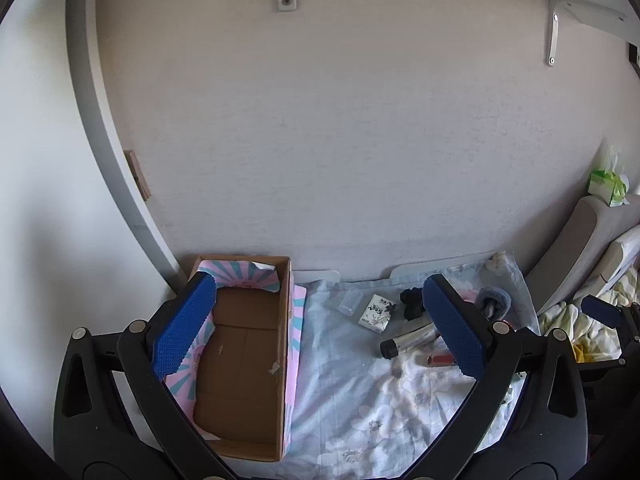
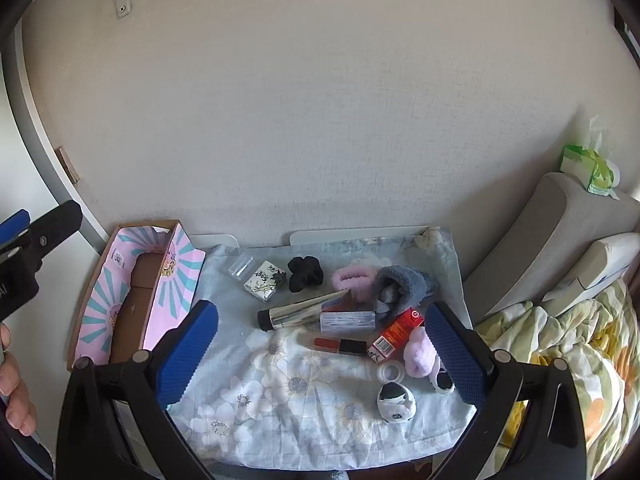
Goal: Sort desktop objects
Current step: 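Move both tools toward the cluttered items on the cloth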
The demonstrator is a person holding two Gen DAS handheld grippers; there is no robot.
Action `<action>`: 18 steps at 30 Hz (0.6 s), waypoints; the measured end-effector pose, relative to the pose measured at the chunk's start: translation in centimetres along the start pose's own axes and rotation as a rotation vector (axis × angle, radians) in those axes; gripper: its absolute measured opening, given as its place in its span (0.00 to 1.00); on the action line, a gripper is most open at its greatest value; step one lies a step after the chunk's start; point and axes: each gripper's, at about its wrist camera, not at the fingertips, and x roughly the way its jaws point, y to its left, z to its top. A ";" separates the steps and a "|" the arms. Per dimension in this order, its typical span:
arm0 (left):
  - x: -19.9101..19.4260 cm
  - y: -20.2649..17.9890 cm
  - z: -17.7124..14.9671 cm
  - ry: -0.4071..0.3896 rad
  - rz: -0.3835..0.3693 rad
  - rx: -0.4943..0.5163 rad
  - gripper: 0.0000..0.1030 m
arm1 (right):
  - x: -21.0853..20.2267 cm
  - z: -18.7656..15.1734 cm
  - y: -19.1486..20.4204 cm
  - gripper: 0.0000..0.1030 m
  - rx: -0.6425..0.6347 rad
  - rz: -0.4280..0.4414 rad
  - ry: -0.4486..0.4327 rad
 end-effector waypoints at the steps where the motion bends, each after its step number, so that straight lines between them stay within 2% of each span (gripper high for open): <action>1: 0.0 0.0 0.0 0.003 -0.001 -0.003 1.00 | 0.0 0.1 0.4 1.00 -0.002 -0.002 0.000; 13: 0.2 0.6 -0.6 0.022 0.013 -0.035 1.00 | 0.1 -0.1 -0.1 1.00 -0.024 -0.002 0.001; 18: 0.4 0.3 -0.8 0.037 0.035 0.001 1.00 | 0.3 -0.1 0.1 1.00 -0.027 0.007 0.003</action>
